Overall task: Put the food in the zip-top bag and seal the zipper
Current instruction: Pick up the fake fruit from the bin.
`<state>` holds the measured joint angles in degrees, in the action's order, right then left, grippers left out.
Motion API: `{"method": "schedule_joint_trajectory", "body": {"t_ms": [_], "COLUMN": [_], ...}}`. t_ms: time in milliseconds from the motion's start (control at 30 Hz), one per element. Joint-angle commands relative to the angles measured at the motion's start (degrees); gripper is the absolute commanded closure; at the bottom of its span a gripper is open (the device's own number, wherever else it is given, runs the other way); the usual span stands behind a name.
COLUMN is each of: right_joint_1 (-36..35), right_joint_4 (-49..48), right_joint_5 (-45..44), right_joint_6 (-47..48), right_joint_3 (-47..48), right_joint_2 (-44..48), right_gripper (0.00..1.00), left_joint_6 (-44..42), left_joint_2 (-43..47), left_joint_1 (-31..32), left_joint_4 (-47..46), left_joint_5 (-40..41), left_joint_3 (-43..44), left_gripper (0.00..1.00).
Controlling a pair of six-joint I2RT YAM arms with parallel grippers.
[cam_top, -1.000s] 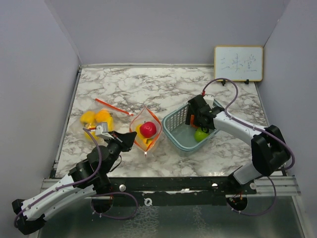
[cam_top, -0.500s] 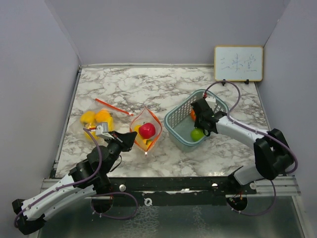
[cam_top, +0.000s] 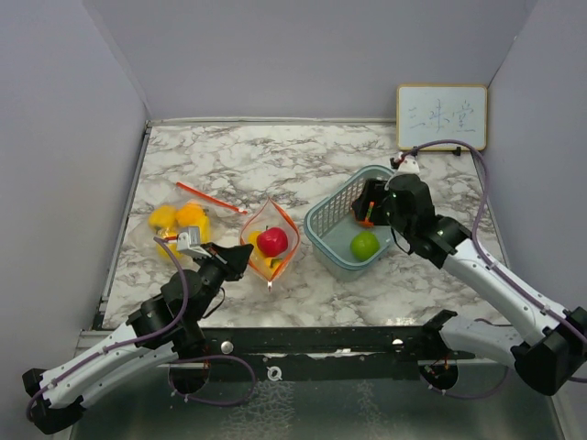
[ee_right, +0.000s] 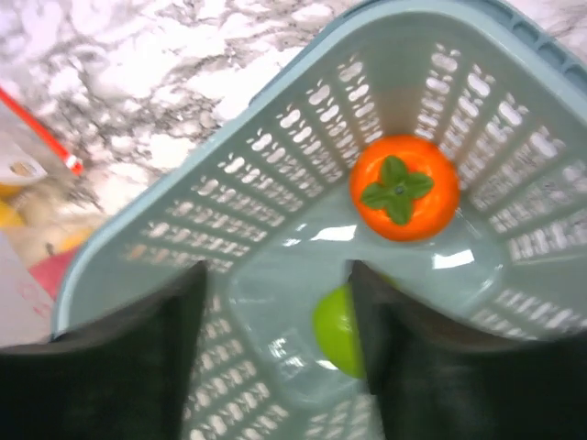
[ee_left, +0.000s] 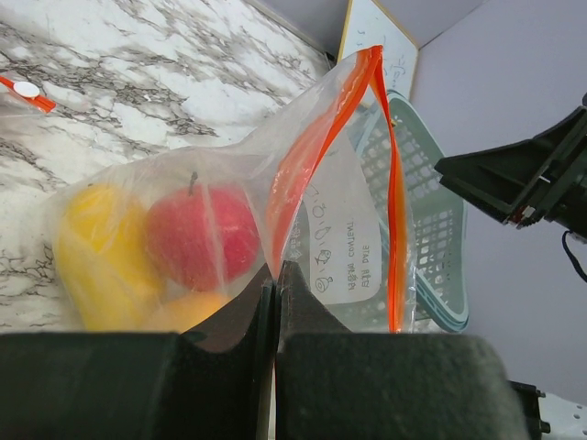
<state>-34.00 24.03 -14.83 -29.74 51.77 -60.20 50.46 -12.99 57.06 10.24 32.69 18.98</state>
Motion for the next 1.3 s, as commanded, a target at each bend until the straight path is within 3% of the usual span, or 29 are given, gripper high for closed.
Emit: {"method": "schedule_joint_trajectory", "body": {"t_ms": [0, 167, 300, 400, 567, 833, 900, 1067, 1267], "right_joint_1": [-0.18, -0.17, -0.19, -0.15, -0.17, -0.16, -0.12, -0.09, -0.09], "right_joint_4": [7.85, 19.53, 23.66, 23.97, 20.50, 16.87, 16.67, 16.47, 19.20], "right_joint_5": [-4.89, -4.12, -1.40, -0.69, 8.57, 10.33, 9.98, 9.81, 9.39], "right_joint_6": [-0.47, -0.68, -0.54, -0.21, 2.85, 1.40, 1.35, 1.05, 1.06], "right_joint_3": [4.44, 12.93, 12.98, 10.35, 6.79, 3.25, 2.51, 2.62, 10.80], "right_joint_2": [-8.56, -19.08, -20.31, -19.98, -25.01, -29.03, -28.72, -25.19, -18.79], "right_gripper": [0.20, 0.04, 0.00, 0.01, 0.01, 0.00, 0.08, 0.49, 0.57], "left_joint_6": [-0.42, -0.89, -1.38, -1.42, -1.20, -1.18, -1.24, -0.75, -0.61], "left_joint_2": [0.69, 0.84, 1.81, 3.24, 5.22, 5.79, 5.59, 5.02, 5.24], "left_joint_1": [-0.20, -0.19, -0.22, -0.23, -0.23, -0.15, -0.19, -0.25, -0.19], "left_joint_4": [0.65, 2.11, 3.31, 4.06, 5.27, 6.19, 5.76, 5.16, 5.93], "left_joint_5": [0.21, 0.10, 0.16, 0.48, 1.56, 1.93, 1.95, 1.51, 1.49], "left_joint_3": [0.94, 2.24, 3.19, 3.19, 2.64, 3.17, 3.02, 2.64, 2.86], "left_gripper": [1.00, 1.00, 1.00, 1.00, 1.00, 1.00, 1.00, 1.00, 1.00]}}
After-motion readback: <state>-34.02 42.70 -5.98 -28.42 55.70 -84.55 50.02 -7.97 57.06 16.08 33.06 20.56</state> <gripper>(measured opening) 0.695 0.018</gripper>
